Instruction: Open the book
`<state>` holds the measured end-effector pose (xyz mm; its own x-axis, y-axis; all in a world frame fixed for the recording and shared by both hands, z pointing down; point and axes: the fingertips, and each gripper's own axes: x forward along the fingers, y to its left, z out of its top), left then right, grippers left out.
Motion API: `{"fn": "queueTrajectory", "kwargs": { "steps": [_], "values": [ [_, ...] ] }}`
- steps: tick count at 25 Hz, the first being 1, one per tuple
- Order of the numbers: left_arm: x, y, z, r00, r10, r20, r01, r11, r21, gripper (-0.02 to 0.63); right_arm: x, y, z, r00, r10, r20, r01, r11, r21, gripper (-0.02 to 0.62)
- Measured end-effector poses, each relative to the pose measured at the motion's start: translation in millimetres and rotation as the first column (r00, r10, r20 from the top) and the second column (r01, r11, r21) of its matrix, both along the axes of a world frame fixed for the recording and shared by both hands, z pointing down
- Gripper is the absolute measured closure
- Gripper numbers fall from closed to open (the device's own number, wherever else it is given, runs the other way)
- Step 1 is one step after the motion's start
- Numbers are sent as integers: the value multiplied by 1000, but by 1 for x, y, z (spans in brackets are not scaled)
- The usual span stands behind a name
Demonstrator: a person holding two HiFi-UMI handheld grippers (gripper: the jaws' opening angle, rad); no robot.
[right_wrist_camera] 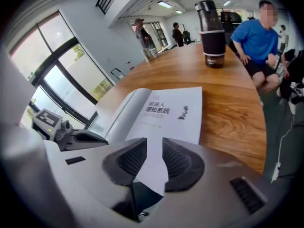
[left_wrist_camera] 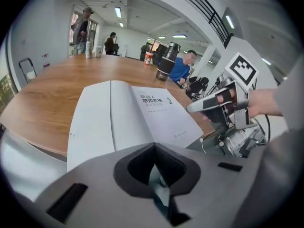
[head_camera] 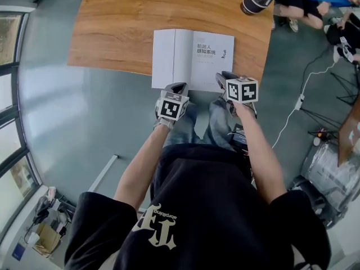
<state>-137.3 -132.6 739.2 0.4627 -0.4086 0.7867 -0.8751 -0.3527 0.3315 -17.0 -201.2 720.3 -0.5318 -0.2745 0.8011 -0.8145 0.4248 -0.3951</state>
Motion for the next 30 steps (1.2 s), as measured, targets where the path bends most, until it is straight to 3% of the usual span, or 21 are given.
{"fn": "queueTrajectory", "kwargs": {
  "steps": [5,9,17,21,27,30],
  "values": [
    [5,-9,-24,1000,15,-25,-14,998,63,606,37,2,13,994,81,-76,-79,997,25,522],
    [-2,-22,-30,1000,9,-2,-8,995,99,606,48,8,20,991,100,-92,-97,995,29,514],
    [-22,-26,1,994,26,104,-27,1000,6,606,47,27,39,981,78,-177,-77,997,11,505],
    [-23,-24,8,994,33,103,-33,999,-7,606,45,26,40,978,104,-180,-106,994,4,505],
    [-23,-25,11,994,36,102,-35,999,-13,606,27,32,41,983,76,-165,-78,997,-7,505],
    [-23,-25,10,995,38,94,-37,999,-12,606,10,34,40,991,64,-115,-68,997,-29,505]
  ]
}}
